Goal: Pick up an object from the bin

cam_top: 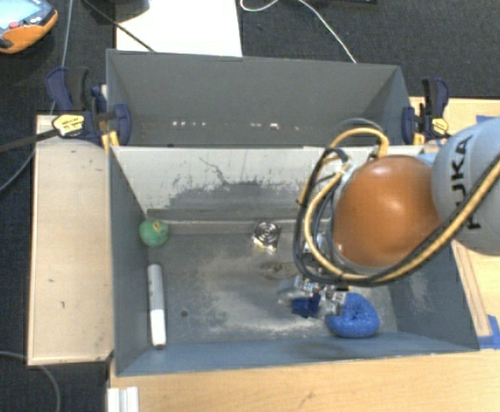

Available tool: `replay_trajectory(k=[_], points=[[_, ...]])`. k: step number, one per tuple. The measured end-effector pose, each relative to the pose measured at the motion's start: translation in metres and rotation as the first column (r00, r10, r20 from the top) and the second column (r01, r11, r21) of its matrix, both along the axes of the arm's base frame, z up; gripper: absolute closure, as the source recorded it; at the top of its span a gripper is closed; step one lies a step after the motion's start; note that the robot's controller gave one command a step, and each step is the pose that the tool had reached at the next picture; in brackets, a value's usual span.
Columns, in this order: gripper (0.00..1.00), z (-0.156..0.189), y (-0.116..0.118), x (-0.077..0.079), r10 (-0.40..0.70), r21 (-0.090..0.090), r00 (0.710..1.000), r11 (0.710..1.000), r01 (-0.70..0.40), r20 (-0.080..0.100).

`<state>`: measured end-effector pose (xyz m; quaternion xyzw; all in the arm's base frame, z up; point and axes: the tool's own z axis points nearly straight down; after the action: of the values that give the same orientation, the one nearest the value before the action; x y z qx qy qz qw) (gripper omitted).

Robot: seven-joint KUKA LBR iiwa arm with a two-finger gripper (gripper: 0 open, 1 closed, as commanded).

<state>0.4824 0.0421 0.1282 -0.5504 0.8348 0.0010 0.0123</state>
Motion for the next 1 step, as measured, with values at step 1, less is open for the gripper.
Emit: replay_trajectory(k=[1], points=[[1.00, 0.0040, 0.0012, 0.0019, 0.003, 0.001, 1.000, 1.000, -0.003, 0.008]])
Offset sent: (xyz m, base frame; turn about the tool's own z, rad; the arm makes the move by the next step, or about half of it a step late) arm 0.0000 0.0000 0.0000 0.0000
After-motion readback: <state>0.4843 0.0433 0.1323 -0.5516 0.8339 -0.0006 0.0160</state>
